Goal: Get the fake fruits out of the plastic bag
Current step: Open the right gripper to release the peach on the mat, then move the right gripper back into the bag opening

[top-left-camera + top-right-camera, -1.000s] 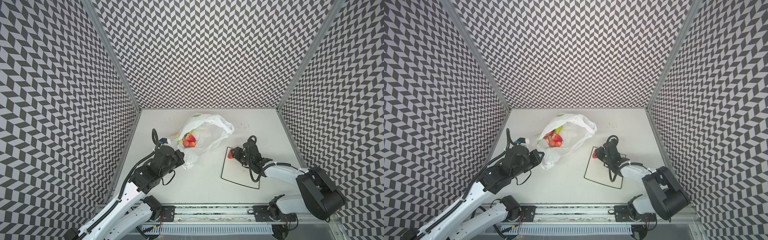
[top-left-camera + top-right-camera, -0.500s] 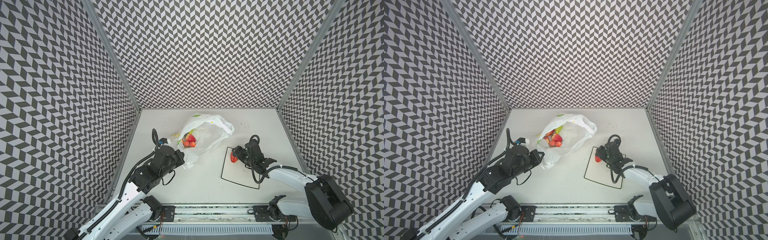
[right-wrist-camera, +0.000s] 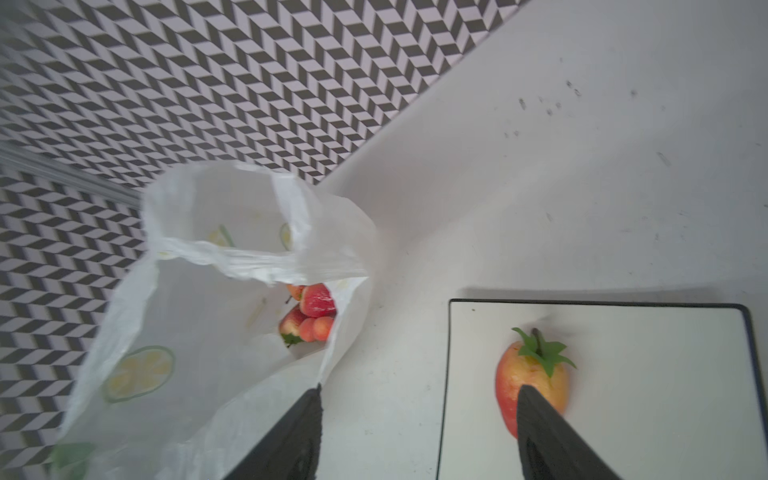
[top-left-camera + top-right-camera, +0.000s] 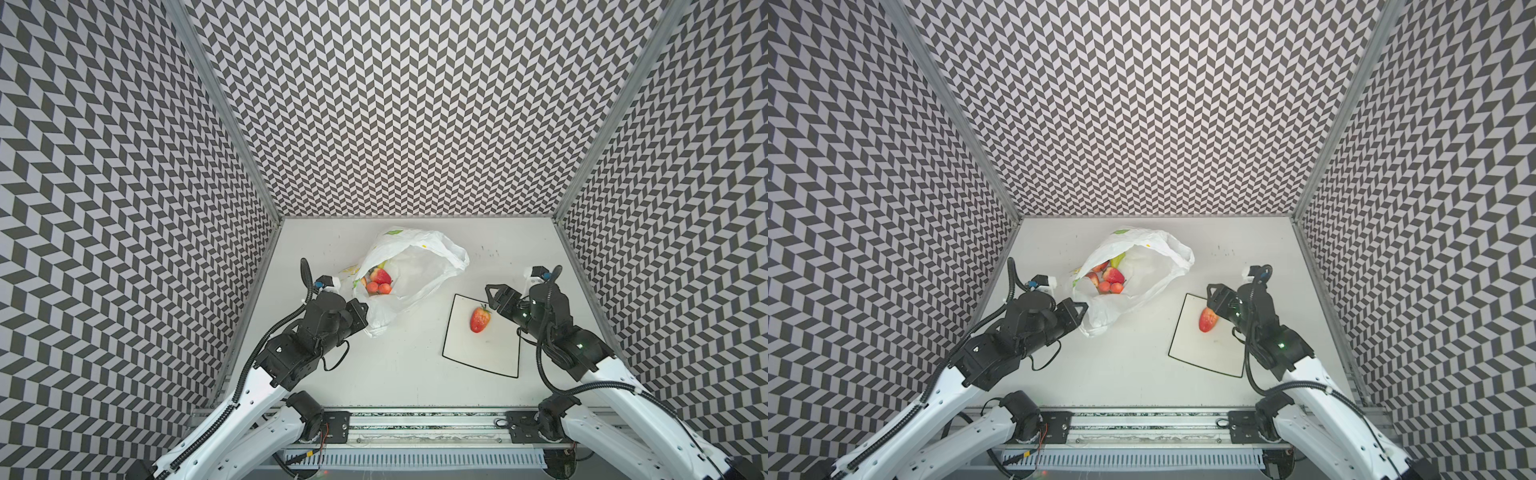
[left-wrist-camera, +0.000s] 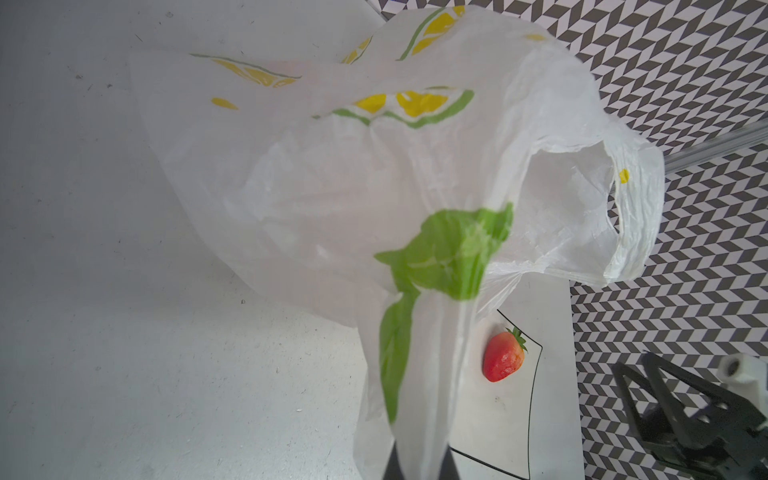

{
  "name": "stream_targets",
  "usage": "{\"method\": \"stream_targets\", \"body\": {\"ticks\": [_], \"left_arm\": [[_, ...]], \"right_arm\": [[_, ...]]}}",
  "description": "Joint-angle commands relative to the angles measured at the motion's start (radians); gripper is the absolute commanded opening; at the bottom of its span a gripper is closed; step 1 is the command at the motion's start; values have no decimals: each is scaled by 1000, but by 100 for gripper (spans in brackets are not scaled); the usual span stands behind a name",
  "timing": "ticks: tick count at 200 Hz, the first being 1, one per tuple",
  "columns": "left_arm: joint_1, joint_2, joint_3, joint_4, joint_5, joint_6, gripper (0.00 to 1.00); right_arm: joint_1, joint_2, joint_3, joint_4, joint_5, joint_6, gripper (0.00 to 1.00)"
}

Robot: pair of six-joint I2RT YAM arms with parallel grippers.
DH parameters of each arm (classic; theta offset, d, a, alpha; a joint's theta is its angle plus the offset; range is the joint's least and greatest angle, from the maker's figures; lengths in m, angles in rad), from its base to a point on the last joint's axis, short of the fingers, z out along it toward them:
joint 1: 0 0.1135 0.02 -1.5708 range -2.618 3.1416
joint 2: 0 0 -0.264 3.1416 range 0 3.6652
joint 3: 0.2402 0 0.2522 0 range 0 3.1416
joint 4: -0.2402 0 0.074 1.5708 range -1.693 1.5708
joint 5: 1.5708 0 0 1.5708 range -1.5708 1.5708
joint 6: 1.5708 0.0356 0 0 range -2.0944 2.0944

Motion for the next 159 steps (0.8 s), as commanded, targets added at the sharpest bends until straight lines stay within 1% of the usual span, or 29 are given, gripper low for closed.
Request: {"method": "stream_targets", "body": {"ticks": [1, 19, 34, 51, 65, 89, 103, 118, 134, 159], "left_arm": [[-5, -13, 2, 6, -28, -2, 0], [-5, -14, -1, 7, -27, 0, 0], [-5, -12, -3, 12, -20, 3, 0], [-5, -11, 0, 7, -13, 8, 0], [-5, -8, 3, -7, -13, 11, 0], [-5, -17, 7, -36, -16, 12, 0], [-5, -23, 5, -52, -17, 9, 0], [-5, -28, 6, -73, -16, -1, 0], [-5, -33, 4, -99, -15, -15, 0], [-5, -41, 2, -123, -15, -26, 0]], "right_arm": [[101, -31, 68, -4, -19, -114, 67], [237, -24, 88, 45, -2, -183, 63], [353, 13, 94, 93, 23, -244, 60], [460, 92, 113, 146, 53, -315, 59], [515, 180, 146, 190, 65, -356, 58], [533, 339, 181, 290, 49, -360, 58], [532, 434, 193, 389, 55, -334, 57], [533, 541, 239, 438, 77, -289, 57], [533, 652, 305, 440, 90, -252, 56], [531, 799, 411, 400, 147, -192, 54]]}}
